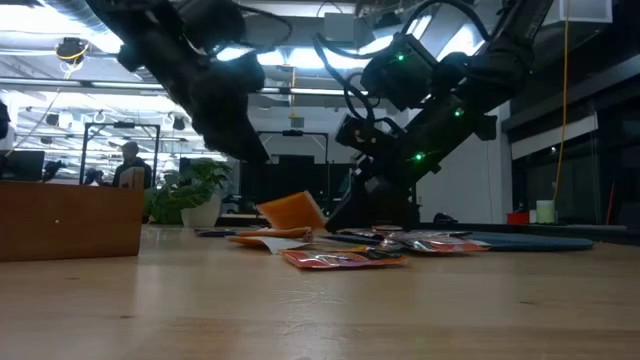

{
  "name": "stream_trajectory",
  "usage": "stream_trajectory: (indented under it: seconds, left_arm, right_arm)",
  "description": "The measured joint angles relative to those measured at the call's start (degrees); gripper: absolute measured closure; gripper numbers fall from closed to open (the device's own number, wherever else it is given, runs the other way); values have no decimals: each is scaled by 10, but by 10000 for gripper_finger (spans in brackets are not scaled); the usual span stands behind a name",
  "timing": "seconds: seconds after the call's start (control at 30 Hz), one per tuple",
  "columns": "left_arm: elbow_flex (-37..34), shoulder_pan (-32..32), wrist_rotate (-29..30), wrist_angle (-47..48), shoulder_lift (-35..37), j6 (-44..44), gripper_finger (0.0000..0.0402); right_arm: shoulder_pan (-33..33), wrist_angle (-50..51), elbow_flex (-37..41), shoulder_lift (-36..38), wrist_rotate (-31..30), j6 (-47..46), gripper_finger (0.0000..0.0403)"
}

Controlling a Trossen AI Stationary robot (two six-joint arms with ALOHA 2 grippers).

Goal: Pick & Place Tea
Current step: Put the white tea bag into the right section of the wooden organizer

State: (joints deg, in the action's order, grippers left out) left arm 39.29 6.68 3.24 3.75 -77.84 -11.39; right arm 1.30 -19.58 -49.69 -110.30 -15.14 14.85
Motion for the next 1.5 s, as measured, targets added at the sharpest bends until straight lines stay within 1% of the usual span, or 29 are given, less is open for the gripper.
stream_trajectory:
  seconds: [0.07,0.17,0.37,0.5,0.63,0.77,0.83,0.93,1.03,1.07,1.1,1.27,1.37,1.5]
  left_arm:
    - [0,0,13,19,15,0,258]
    - [0,0,10,31,22,-7,258]
    - [0,6,-55,40,22,-26,258]
    - [0,26,-97,41,22,-45,258]
    - [0,56,-164,38,22,-52,258]
    - [0,96,-250,36,22,-64,258]
    - [0,117,-287,31,22,-68,258]
    - [0,143,-355,4,22,-70,256]
    - [1,156,-429,-31,19,-87,247]
    - [1,158,-445,-38,17,-94,243]
    - [1,160,-455,-42,15,-100,238]
    - [1,159,-467,-54,3,-106,218]
    - [1,159,-487,-59,1,-106,209]
    - [1,157,-495,-62,1,-106,206]
  right_arm:
    - [0,-2,0,0,-1,7,400]
    - [0,-20,0,0,-1,41,401]
    - [6,-47,0,15,-2,121,401]
    - [16,-56,-1,34,-8,155,402]
    - [33,-55,-1,52,-20,186,402]
    - [55,-57,-1,64,-60,222,403]
    - [63,-58,0,67,-69,240,403]
    - [71,-63,-1,69,-82,245,403]
    - [73,-75,0,70,-85,248,403]
    - [73,-86,0,70,-85,249,403]
    - [73,-98,0,70,-85,252,403]
    - [74,-157,0,70,-95,290,403]
    - [74,-170,0,70,-94,309,403]
    - [74,-191,0,70,-94,310,403]
